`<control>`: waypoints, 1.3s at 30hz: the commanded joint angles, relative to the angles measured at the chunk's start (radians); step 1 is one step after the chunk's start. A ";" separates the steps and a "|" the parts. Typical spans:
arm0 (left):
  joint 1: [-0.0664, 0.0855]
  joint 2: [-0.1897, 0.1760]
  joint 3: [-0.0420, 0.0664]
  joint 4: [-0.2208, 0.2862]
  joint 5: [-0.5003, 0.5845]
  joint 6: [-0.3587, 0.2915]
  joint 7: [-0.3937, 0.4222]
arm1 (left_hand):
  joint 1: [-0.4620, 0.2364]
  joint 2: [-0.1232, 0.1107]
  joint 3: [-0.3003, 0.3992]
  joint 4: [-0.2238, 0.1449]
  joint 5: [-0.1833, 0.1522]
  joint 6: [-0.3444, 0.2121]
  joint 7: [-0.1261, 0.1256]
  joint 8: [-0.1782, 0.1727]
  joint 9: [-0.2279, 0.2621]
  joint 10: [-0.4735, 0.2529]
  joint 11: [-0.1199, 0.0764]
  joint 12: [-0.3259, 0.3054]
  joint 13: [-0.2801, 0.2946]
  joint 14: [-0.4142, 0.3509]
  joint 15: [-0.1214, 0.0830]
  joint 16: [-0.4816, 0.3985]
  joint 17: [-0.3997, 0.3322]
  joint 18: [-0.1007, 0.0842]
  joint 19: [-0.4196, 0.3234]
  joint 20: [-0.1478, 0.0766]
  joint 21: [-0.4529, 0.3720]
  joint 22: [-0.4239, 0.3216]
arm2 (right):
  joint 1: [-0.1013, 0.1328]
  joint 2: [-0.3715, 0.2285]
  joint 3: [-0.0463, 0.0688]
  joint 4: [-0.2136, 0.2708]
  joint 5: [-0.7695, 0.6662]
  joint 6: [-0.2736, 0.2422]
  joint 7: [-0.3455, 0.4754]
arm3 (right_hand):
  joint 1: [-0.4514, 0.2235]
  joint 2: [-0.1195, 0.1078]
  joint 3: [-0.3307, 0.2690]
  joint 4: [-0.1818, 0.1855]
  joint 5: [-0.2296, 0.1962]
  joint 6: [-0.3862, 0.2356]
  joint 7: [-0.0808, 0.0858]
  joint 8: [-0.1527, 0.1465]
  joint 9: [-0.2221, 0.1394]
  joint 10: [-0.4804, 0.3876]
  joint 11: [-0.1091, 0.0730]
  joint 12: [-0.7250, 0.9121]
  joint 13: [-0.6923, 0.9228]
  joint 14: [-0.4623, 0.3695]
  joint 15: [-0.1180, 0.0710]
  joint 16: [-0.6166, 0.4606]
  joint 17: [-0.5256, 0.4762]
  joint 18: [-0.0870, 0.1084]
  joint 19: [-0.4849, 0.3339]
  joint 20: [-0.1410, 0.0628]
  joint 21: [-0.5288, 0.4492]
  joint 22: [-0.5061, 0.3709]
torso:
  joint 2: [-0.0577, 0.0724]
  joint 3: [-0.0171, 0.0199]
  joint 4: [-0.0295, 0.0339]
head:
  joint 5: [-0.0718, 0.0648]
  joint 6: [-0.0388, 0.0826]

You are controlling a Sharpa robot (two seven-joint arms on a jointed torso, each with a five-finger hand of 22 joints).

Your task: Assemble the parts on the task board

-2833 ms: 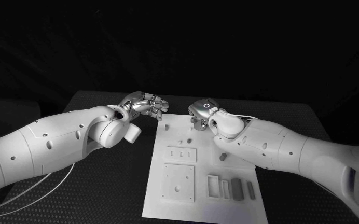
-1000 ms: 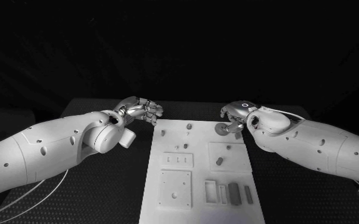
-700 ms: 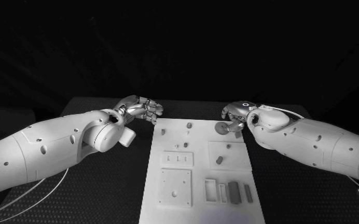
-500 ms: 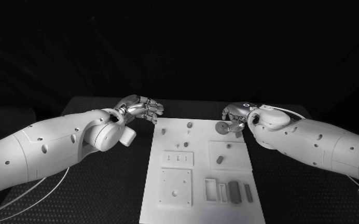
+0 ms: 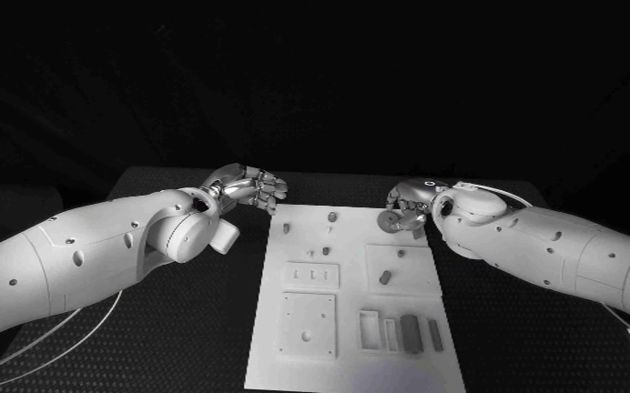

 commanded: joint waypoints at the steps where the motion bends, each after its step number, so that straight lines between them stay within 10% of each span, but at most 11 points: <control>1: 0.001 0.002 0.001 0.003 0.000 0.014 0.009 | -0.006 -0.004 0.002 0.005 0.000 -0.006 -0.001 -0.005 0.001 -0.006 0.003 -0.006 0.001 -0.002 -0.002 -0.004 0.001 0.012 -0.005 -0.004 -0.003 0.001 | -0.006 0.009 0.000 -0.014 0.008 0.016 0.020 | -0.002 0.015 0.003 0.001 0.000 0.061 0.014 0.005 0.002 -0.056 -0.007 0.007 -0.003 -0.003 0.000 0.006 -0.002 0.016 0.000 -0.009 0.007 0.021 | 0.000 0.0010 0.0011 | 0.000 0.000; 21: 0.001 -0.006 0.001 0.007 -0.001 0.014 0.006 | -0.006 -0.004 0.002 0.005 0.000 -0.006 -0.001 -0.006 0.002 -0.006 0.003 -0.007 0.003 -0.001 -0.002 -0.005 0.002 0.012 -0.005 -0.004 -0.004 0.002 | -0.024 0.011 0.000 -0.036 -0.016 0.031 0.021 | 0.016 0.043 0.006 -0.030 0.000 0.071 0.018 0.003 0.000 -0.058 -0.003 0.015 -0.017 -0.004 0.004 0.011 -0.009 0.016 -0.003 -0.011 0.013 0.020 | 0.000 0.0010 -0.0010 | 0.011 -0.011; 29: 0.001 -0.007 0.001 0.006 -0.001 0.014 0.005 | -0.006 -0.004 0.003 0.005 0.000 -0.005 -0.001 -0.006 0.003 -0.006 0.003 -0.007 0.003 -0.001 -0.002 -0.006 0.003 0.012 -0.005 -0.004 -0.004 0.002 | -0.026 0.006 0.000 -0.028 -0.024 0.040 0.021 | 0.030 0.102 0.006 -0.090 0.000 0.096 0.018 0.009 0.001 -0.058 -0.003 0.026 -0.031 -0.004 0.004 0.017 -0.016 0.016 -0.005 -0.009 0.018 0.020 | -0.001 0.0005 0.0005 | 0.008 -0.015; 39: 0.001 -0.011 0.001 0.011 -0.007 0.014 0.000 | -0.005 -0.003 0.003 0.006 0.000 -0.005 -0.002 -0.006 0.003 -0.005 0.003 -0.007 0.004 -0.001 -0.001 -0.006 0.003 0.012 -0.005 -0.004 -0.004 0.003 | -0.028 0.006 0.000 -0.020 -0.078 -0.056 0.002 | 0.002 0.173 0.007 -0.114 0.001 0.201 -0.023 0.065 0.044 -0.040 -0.039 0.035 -0.055 0.006 -0.024 0.024 -0.026 0.016 0.006 -0.011 0.023 0.017 | 0.000 0.0013 -0.0016 | 0.007 -0.012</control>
